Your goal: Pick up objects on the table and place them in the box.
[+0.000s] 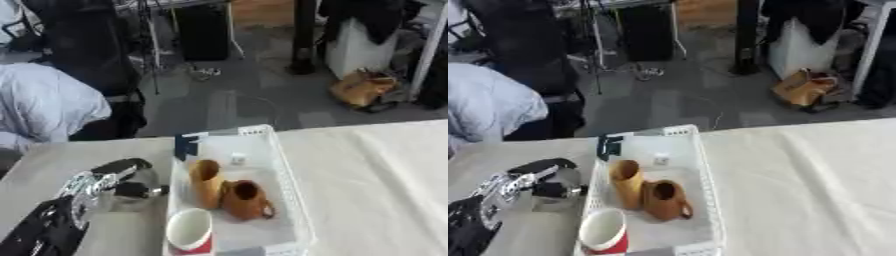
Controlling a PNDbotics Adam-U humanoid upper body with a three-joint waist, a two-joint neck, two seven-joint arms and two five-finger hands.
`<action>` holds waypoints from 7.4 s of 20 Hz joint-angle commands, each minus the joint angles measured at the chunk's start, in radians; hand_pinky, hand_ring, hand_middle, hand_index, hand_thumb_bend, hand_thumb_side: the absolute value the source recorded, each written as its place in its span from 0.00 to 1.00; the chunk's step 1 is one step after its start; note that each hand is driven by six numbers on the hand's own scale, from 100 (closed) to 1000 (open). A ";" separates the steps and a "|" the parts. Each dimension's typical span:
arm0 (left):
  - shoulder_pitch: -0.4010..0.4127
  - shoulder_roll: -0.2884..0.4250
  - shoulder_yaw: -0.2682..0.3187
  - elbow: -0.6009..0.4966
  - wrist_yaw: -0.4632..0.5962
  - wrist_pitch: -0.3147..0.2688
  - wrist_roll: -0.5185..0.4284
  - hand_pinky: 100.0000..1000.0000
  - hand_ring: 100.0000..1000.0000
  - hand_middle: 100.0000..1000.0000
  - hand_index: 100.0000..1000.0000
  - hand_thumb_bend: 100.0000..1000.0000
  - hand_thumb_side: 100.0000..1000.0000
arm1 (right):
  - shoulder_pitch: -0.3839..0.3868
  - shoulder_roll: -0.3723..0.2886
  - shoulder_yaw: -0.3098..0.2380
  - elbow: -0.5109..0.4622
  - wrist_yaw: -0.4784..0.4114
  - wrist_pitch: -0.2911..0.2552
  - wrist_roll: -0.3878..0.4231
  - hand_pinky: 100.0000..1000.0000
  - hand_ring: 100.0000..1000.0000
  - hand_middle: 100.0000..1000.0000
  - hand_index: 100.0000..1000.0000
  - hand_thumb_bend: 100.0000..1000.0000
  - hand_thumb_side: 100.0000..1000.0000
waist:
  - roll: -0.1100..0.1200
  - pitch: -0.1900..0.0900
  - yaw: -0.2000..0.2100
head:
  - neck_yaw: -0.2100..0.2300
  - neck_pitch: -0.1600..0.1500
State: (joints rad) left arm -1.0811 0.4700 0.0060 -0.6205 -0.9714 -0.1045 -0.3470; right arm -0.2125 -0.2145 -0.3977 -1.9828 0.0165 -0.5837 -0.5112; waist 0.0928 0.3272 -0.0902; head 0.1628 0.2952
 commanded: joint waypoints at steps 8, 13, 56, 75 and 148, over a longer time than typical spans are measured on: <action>-0.026 0.022 0.007 -0.011 0.004 0.003 0.001 1.00 1.00 1.00 1.00 0.66 0.85 | -0.011 -0.011 0.000 -0.017 -0.007 -0.001 -0.005 0.71 0.78 0.60 0.57 0.00 1.00 | -0.003 -0.018 0.001 | 0.003 -0.010; -0.028 0.018 0.008 -0.012 0.013 0.000 -0.010 1.00 1.00 1.00 1.00 0.64 0.85 | -0.011 -0.011 0.000 -0.017 -0.011 0.000 -0.006 0.71 0.78 0.60 0.57 0.00 1.00 | -0.005 -0.020 0.002 | 0.004 -0.010; -0.037 0.007 0.014 -0.007 0.028 0.015 -0.122 1.00 1.00 1.00 1.00 0.38 0.63 | -0.018 -0.020 -0.002 -0.017 -0.031 0.001 -0.038 0.71 0.77 0.59 0.54 0.00 1.00 | -0.001 -0.026 0.005 | 0.009 -0.014; -0.038 0.005 0.016 -0.010 0.019 0.018 -0.152 0.92 1.00 1.00 1.00 0.27 0.51 | -0.019 -0.024 -0.004 -0.017 -0.032 0.001 -0.062 0.71 0.76 0.58 0.54 0.00 1.00 | 0.000 -0.029 0.009 | 0.010 -0.013; -0.156 0.034 0.015 -0.024 -0.017 0.009 -0.296 0.77 0.91 0.98 1.00 0.07 0.37 | -0.016 -0.058 -0.001 -0.017 -0.042 0.031 -0.072 0.72 0.76 0.58 0.53 0.00 1.00 | 0.036 -0.075 0.019 | 0.003 -0.005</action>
State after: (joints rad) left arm -1.2074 0.4609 0.0183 -0.6248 -0.9838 -0.0951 -0.6360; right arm -0.2267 -0.2427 -0.3979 -1.9828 -0.0188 -0.5506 -0.5763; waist 0.1355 0.2757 -0.0727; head 0.1672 0.2871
